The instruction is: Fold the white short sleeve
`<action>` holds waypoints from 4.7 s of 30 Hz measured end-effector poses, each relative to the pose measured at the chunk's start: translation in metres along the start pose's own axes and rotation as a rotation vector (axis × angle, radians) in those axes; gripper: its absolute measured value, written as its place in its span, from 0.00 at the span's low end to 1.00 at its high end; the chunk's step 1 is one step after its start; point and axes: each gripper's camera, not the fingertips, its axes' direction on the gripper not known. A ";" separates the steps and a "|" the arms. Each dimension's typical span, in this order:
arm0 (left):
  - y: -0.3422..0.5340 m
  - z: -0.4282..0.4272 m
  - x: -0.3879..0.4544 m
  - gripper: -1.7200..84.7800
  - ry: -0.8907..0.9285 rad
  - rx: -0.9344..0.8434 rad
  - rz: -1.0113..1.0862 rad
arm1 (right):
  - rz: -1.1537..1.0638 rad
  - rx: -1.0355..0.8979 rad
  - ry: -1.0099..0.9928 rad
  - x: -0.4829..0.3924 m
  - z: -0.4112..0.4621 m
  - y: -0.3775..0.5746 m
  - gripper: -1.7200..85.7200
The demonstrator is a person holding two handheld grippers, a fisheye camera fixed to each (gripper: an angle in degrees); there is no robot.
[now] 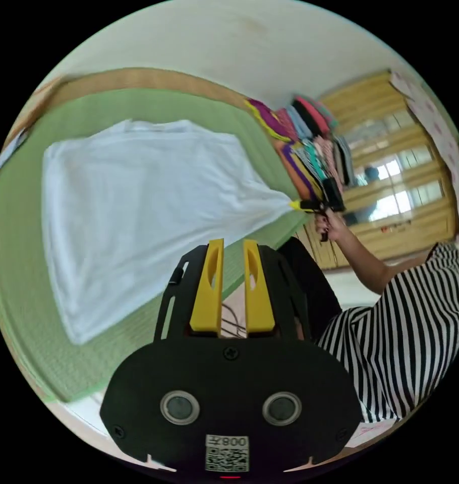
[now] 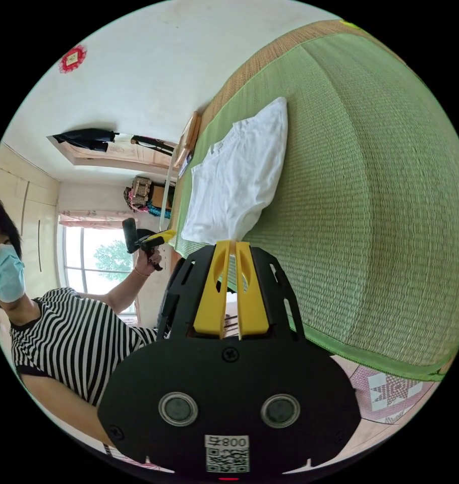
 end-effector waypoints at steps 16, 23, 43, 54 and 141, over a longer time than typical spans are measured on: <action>-0.068 0.237 0.147 0.04 -0.444 -0.149 0.425 | -0.075 0.019 -0.052 -0.017 -0.029 -0.032 0.03; -0.065 0.212 0.085 0.04 -0.170 -0.008 0.128 | 0.033 0.148 -0.076 0.023 -0.044 -0.067 0.06; -0.053 0.224 0.063 0.04 0.005 -0.001 0.126 | 0.143 0.088 0.050 0.055 0.029 -0.260 0.11; -0.045 0.179 0.040 0.03 0.073 0.021 0.109 | 0.134 0.044 0.094 0.048 0.085 -0.313 0.06; 0.345 -0.567 -0.184 0.02 0.303 0.617 -0.696 | -0.448 -0.342 0.523 -0.122 0.629 -0.249 0.10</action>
